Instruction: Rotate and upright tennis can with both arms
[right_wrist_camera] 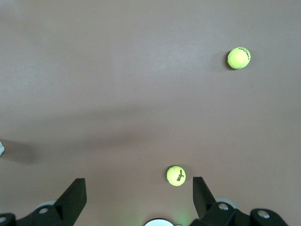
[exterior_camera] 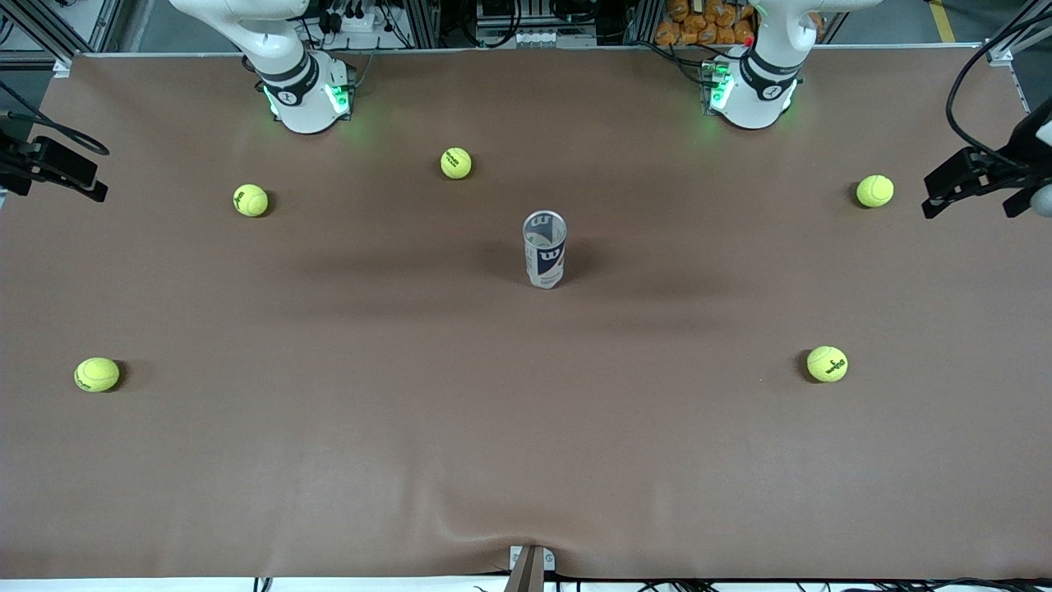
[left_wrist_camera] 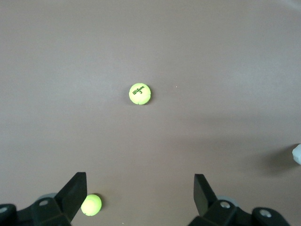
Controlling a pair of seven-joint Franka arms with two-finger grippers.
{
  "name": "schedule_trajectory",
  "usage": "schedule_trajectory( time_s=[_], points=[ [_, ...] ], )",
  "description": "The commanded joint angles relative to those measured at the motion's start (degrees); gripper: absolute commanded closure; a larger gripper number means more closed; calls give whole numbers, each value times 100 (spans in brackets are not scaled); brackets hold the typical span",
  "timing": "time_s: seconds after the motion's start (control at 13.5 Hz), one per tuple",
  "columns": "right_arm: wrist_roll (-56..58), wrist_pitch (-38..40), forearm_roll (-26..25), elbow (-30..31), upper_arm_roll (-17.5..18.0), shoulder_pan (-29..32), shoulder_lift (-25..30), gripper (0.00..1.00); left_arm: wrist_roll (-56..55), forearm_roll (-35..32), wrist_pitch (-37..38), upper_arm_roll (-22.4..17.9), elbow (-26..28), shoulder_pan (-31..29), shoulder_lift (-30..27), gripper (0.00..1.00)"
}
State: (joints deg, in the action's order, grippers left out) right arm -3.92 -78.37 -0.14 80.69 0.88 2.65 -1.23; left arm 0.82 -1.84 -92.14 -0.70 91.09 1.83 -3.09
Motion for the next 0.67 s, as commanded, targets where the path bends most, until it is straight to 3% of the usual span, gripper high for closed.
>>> schedule_trajectory(
  time_s=[0.0, 0.59],
  points=[
    [76, 15, -39, -27, 27, 60, 27, 0, 209, 96, 73, -123, -48, 89, 10, 0],
    [84, 32, -57, -27, 18, 60, 35, 0, 164, 105, 100, -132, -39, 124, 10, 0]
  ],
)
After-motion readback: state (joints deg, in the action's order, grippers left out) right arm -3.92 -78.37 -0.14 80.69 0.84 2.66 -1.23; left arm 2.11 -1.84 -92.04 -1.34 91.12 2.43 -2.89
